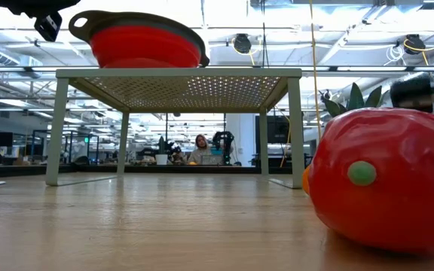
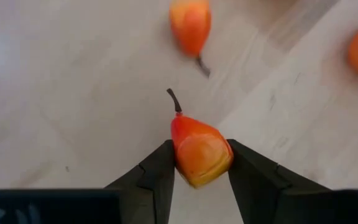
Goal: Pick & Place Fruit
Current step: Put the right peach into the strainer bowl on the shelf
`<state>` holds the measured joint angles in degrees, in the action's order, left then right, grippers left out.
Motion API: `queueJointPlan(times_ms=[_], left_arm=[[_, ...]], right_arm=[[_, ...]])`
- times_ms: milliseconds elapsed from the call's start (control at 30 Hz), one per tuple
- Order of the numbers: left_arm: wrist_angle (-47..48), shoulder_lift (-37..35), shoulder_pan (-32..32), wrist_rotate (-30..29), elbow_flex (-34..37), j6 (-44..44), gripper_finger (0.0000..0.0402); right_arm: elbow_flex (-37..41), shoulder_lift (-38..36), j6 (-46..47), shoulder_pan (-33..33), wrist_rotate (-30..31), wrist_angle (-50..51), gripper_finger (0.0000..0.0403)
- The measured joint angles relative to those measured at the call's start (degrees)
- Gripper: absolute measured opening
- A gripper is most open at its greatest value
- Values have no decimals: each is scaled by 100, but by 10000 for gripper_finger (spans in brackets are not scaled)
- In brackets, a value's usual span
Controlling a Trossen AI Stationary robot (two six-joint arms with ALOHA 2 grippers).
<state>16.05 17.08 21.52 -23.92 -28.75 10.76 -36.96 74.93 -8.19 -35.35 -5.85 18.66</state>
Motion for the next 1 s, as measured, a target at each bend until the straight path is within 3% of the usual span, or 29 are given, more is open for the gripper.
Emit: queueJointPlan(times_ms=[200,567,767,1000], left_arm=[[35,0,0,0,0,-10,14],[493,-32,0,2,0,-146,5],[594,-416,0,150,0,-272,3],[1320,-1005,0,184,-4,59,4]], right_arm=[[-330,-1,85,2,142,-3,128],[-596,-1,1059,87,450,-102,128],[-910,-1,1364,268,491,-232,128],[-965,-1,1879,585,625,-1267,128]])
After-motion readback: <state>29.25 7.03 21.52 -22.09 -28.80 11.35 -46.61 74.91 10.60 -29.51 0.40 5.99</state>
